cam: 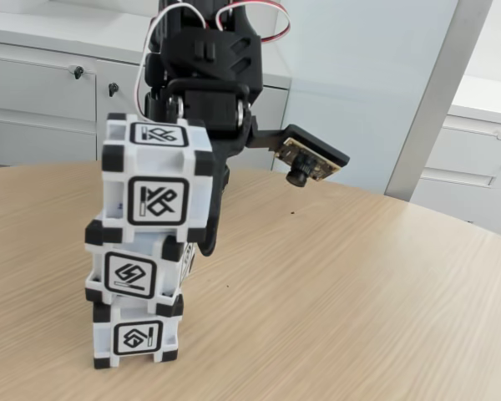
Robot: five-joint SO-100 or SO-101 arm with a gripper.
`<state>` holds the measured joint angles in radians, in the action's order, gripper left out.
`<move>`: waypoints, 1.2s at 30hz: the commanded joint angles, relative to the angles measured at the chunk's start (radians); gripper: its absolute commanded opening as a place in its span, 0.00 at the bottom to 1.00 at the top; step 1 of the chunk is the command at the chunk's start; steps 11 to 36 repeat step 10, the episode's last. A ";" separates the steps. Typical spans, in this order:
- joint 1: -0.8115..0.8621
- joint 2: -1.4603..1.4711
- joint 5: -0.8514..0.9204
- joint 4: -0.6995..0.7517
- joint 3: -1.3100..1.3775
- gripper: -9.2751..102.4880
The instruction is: Stack cubes from left to right.
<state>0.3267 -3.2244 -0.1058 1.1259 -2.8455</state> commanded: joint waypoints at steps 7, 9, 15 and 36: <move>0.011 -0.057 0.021 0.000 0.006 0.08; 0.011 -0.057 0.023 0.000 0.006 0.08; 0.011 -0.057 0.025 0.000 0.006 0.08; 0.011 -0.057 0.025 0.000 0.006 0.08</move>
